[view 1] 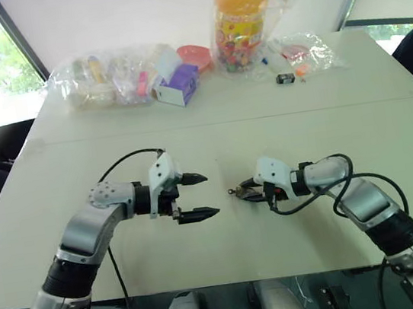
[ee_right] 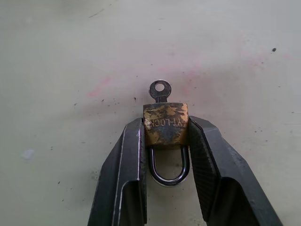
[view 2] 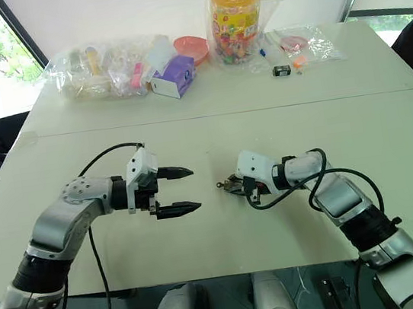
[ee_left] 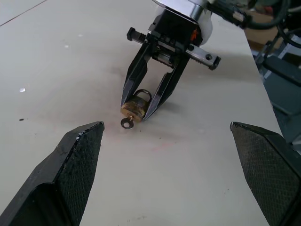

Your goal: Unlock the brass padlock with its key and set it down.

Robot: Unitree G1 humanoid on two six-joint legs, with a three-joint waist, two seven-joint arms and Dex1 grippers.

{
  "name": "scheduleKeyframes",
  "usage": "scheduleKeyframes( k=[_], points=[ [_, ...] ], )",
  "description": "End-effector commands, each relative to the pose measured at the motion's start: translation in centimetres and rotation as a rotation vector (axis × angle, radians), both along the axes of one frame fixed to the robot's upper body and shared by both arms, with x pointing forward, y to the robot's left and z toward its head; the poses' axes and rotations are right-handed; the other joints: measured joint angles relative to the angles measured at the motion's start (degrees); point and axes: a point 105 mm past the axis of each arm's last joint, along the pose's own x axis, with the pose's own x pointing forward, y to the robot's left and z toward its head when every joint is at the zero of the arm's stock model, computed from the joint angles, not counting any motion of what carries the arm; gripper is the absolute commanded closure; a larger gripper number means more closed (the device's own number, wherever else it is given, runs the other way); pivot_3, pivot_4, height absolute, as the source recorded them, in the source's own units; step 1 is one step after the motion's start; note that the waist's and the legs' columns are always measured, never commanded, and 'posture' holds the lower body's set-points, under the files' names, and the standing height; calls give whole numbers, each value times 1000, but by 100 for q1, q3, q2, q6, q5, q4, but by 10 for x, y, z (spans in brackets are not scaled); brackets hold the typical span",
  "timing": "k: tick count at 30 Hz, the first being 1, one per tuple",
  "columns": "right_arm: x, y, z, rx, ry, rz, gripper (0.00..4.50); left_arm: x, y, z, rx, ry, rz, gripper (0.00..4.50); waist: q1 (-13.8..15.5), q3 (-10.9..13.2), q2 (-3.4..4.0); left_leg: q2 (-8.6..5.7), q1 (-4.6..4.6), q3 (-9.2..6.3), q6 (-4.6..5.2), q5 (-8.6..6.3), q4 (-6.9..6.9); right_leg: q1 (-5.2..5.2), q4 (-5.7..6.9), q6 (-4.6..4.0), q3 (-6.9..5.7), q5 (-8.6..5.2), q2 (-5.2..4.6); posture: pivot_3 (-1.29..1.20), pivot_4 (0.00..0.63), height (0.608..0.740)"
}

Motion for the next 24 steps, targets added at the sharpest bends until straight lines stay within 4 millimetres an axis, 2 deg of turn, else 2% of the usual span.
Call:
scheduleKeyframes(
  k=[1,5,10,18,21,24],
  points=[
    [3,-11,45,-72,-337,-12,3816,7,-4,12,-53,-10,-2,0,11,1,0,-2,0,0,0,0,0,-1,0,0,0,0,1,0,150,735],
    [-19,-4,75,-120,-559,69,3816,15,-12,22,-124,40,-5,0,9,1,0,1,-8,1,0,0,0,-11,0,0,1,0,9,0,150,735],
    [-46,9,92,-167,-698,170,3816,18,-25,32,-175,76,-56,0,-38,1,0,4,-6,0,-1,0,-1,-11,2,0,1,0,18,0,150,735],
    [-48,16,98,-175,-734,191,3816,18,-34,37,-196,88,-105,0,-36,1,0,3,-4,1,-1,1,0,-10,3,0,1,0,21,0,150,735],
    [-48,18,100,-174,-741,191,3816,19,-35,38,-202,79,-110,757,-36,1,0,2,-4,1,-1,1,0,-10,3,0,1,0,20,0,150,735],
    [-48,18,99,-175,-740,191,3816,20,-36,39,-204,76,-112,2198,-33,1,0,2,-4,1,-1,1,0,-10,3,0,1,0,20,0,150,735]
  ],
)
